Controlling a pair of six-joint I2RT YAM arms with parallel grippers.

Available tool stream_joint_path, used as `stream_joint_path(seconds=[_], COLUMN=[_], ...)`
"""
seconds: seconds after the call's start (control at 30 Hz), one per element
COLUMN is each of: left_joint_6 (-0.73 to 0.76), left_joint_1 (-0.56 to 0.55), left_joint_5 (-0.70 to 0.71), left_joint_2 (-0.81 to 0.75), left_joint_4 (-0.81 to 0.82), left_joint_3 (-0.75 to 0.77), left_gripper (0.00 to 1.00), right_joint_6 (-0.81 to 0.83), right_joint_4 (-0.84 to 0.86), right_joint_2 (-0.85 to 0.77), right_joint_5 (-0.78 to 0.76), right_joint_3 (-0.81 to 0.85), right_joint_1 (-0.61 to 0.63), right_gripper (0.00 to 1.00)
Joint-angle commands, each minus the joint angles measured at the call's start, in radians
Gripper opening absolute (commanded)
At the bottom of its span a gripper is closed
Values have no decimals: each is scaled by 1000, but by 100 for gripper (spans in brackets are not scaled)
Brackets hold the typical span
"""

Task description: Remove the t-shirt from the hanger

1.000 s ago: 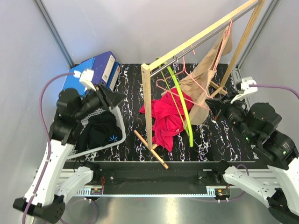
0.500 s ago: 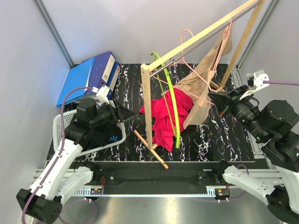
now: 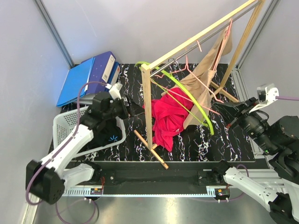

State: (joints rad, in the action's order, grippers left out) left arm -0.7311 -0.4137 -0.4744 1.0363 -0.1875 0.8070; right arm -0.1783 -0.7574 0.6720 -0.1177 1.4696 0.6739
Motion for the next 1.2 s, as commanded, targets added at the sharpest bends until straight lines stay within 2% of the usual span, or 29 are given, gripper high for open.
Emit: stream_joint_path(seconds=[0.0, 0.13, 0.2, 0.23, 0.3, 0.33, 0.37, 0.47, 0.57, 0.7, 0.83, 0.93, 0.97, 1.03, 1.07, 1.1, 1.17], left_joint_6=[-36, -19, -19, -22, -22, -25, -39, -62, -54, -48, -91, -116, -126, -131, -131, -125, -99], left_joint_1=[-31, -83, -102, -112, -123, -126, -128, -128, -137, -140, -140, -140, -139, -135, -134, -134, -131], left_joint_5=[-1, 29, 42, 54, 69, 92, 106, 167, 249, 313, 280, 257, 246, 206, 194, 188, 210], left_joint_2=[97, 255, 306, 329, 407, 438, 490, 591, 660, 821, 916, 950, 956, 961, 956, 944, 868], left_joint_4=[164, 239, 299, 318, 359, 362, 358, 336, 339, 330, 381, 444, 457, 513, 529, 539, 508], left_joint_3=[17, 38, 44, 47, 66, 75, 105, 155, 213, 297, 343, 327, 313, 298, 279, 274, 255], left_gripper=[84, 85, 86, 87, 88, 90, 90, 94, 99, 99, 97, 88, 75, 58, 47, 24, 4], right_joint_6=[-23, -42, -52, -61, -69, -76, -81, -93, -93, -96, -96, -99, -99, -99, -99, -98, -99], right_joint_4=[12, 10, 6, 3, -6, -11, -20, -34, -40, -48, -51, -56, -56, -56, -59, -57, -65], right_joint_2=[-38, -77, -87, -97, -103, -110, -114, -133, -161, -186, -198, -203, -206, -210, -210, -212, -210], right_joint_5=[10, -14, -39, -45, -63, -71, -86, -108, -132, -154, -166, -166, -169, -174, -174, -174, -177], right_joint_3=[-48, -97, -121, -129, -147, -152, -155, -167, -183, -198, -204, -201, -201, -204, -204, -204, -201], right_joint_1=[-2, -2, -2, -2, -2, -2, -2, -2, -2, -2, -2, -2, -2, -2, -2, -2, -2], right_gripper=[0, 29, 38, 50, 62, 73, 77, 88, 95, 98, 100, 100, 100, 100, 100, 100, 100])
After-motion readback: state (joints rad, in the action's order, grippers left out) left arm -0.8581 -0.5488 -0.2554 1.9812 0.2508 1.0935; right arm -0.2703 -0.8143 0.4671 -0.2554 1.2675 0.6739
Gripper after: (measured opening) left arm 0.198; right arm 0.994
